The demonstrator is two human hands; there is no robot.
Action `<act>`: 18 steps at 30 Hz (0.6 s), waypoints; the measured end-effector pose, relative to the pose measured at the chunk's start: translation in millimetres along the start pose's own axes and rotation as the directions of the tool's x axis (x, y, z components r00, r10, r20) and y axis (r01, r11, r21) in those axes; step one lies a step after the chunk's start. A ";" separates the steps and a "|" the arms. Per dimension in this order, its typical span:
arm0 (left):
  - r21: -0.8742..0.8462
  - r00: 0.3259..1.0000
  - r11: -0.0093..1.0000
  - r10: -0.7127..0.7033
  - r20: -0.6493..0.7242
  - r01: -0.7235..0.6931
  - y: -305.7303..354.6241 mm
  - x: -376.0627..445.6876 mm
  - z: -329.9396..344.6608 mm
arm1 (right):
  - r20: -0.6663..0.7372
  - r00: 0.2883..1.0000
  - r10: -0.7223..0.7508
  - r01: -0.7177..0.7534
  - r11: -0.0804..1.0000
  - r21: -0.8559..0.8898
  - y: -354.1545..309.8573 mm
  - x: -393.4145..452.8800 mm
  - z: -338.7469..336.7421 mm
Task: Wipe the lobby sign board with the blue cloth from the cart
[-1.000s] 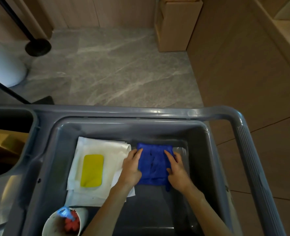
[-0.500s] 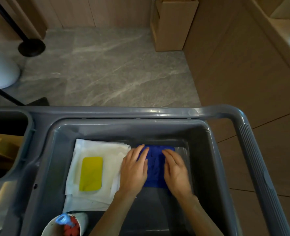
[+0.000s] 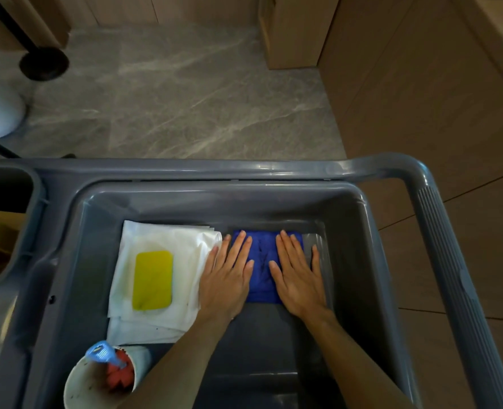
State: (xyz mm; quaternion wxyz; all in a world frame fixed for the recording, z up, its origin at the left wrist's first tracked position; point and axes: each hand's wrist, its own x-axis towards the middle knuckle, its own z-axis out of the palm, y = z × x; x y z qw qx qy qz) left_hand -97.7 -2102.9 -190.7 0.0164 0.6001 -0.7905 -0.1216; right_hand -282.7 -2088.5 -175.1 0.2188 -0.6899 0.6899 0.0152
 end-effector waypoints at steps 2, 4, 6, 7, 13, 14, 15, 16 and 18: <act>-0.008 1.000 1.000 -0.001 0.021 0.001 -1.4 -0.3 -3.6 | 0.037 0.999 -0.009 0.008 1.000 0.007 -1.1 -0.8 -3.8; -0.016 0.998 1.000 0.018 0.058 -0.017 -1.6 -3.2 -10.1 | 0.067 0.997 -0.027 0.023 0.999 0.048 -2.1 -4.0 -10.1; -0.030 0.996 0.999 0.041 0.077 -0.039 -1.2 -5.3 -15.8 | 0.058 0.998 -0.026 0.020 0.994 0.108 -2.8 -8.7 -18.7; -0.055 0.996 0.998 0.039 0.078 -0.035 -0.8 -7.0 -20.3 | 0.027 0.999 -0.022 0.018 0.991 0.133 -4.0 -12.2 -22.9; -0.044 0.999 0.998 0.034 0.005 -0.034 1.3 -34.0 -36.7 | -0.285 0.959 0.009 0.048 0.980 0.192 -20.3 -47.1 -34.7; -0.045 1.000 0.999 0.012 0.002 -0.012 0.9 -40.2 -41.5 | -0.291 0.957 -0.015 0.059 0.988 0.144 -23.1 -52.6 -34.7; -0.040 1.000 0.999 0.000 -0.028 -0.002 0.3 -45.4 -42.9 | -0.263 0.964 -0.036 0.067 0.991 0.112 -24.6 -56.6 -34.4; -0.036 0.999 0.999 -0.012 -0.036 0.011 0.9 -50.0 -46.8 | -0.208 0.977 -0.049 0.068 0.994 0.086 -25.9 -58.8 -34.9; -0.028 0.996 1.000 -0.015 -0.082 0.012 2.7 -55.1 -54.7 | -0.101 0.993 -0.068 0.071 0.997 0.023 -26.0 -62.1 -34.1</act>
